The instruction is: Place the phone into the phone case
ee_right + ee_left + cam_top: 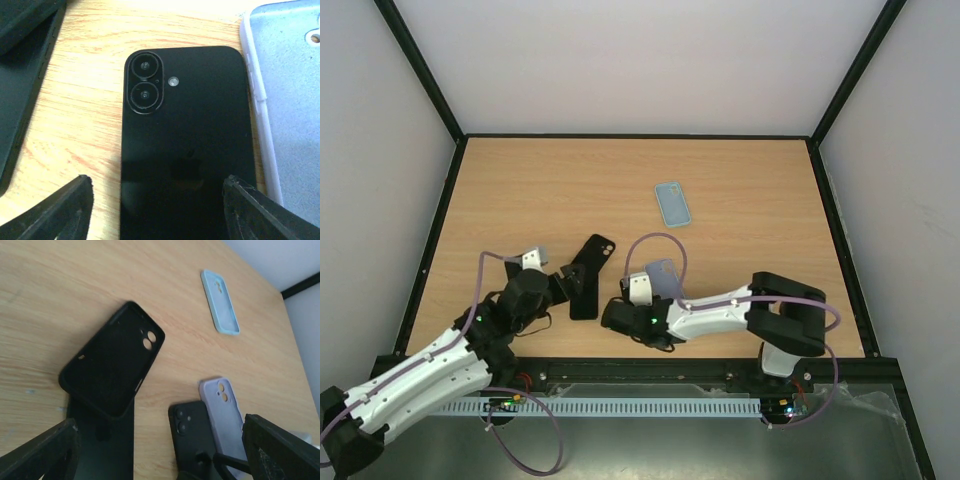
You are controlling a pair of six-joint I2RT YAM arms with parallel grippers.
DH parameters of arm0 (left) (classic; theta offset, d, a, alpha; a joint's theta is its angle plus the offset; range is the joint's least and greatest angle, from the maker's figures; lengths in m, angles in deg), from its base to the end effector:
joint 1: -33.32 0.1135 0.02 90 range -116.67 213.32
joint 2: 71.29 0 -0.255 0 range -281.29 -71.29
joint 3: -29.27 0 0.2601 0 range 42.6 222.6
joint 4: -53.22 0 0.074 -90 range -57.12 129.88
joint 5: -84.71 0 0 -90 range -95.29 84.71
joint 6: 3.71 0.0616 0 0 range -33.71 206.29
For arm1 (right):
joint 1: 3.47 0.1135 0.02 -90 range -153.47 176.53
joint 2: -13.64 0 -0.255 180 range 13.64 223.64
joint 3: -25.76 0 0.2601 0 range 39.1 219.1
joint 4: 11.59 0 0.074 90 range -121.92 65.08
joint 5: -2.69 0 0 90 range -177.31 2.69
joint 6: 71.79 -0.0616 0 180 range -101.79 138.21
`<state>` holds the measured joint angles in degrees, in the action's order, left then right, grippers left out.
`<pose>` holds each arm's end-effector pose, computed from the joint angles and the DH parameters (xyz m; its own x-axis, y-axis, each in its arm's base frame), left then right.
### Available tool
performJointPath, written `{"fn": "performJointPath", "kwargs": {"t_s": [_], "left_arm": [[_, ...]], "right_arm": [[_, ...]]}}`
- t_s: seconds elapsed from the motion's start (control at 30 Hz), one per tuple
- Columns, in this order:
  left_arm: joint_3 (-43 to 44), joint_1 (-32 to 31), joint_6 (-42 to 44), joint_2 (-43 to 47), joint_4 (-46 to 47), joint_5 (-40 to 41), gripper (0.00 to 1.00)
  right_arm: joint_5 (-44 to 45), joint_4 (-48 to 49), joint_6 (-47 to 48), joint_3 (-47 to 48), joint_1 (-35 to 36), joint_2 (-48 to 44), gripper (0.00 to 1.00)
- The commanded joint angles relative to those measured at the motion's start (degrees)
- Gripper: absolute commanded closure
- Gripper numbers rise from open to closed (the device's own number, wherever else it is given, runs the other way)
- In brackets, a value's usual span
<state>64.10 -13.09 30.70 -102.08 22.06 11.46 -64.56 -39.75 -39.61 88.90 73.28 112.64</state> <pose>0.1361 -0.1172 0.2017 -0.6039 -0.5114 -0.6114 0.0327 0.7505 -0.6601 0.0984 0.3138 0.0954 -0.8366 -0.1476 -0.5275 -0.2830 0.9410 0.1856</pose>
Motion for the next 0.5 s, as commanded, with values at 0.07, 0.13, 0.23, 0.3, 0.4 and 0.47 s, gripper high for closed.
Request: {"fn": "performJointPath", "kwargs": {"t_s": [0.07,0.13,0.23,0.3,0.4,0.47], "left_arm": [[-3.32,3.9,-0.87,-6.95,11.99,-13.46,0.13],[-4.31,6.08,-0.89,-9.57,15.36,-18.65,0.15],[-5.56,8.69,-1.49,-13.22,19.91,-24.33,0.19],[-5.79,9.41,-1.39,-14.79,21.63,-25.87,0.2],[-5.61,9.98,-1.05,-15.57,21.45,-25.94,0.19],[-5.74,10.46,-0.78,-15.09,21.08,-25.9,0.16]], "right_arm": [[-2.05,16.17,6.34,-10.33,0.2,-7.27,0.38],[-3.22,20.05,8.44,-13.15,0.15,-8.74,0.38],[-4.1,22.53,10.18,-14.61,0.15,-9.46,0.39],[-2.55,18.59,9.4,-12.68,0.15,-8.76,0.39],[2.39,4.08,4.5,-6.41,0.15,-6.2,0.32],[3.12,-1.2,1.92,-3.61,0.15,-4.57,0.28]]}}
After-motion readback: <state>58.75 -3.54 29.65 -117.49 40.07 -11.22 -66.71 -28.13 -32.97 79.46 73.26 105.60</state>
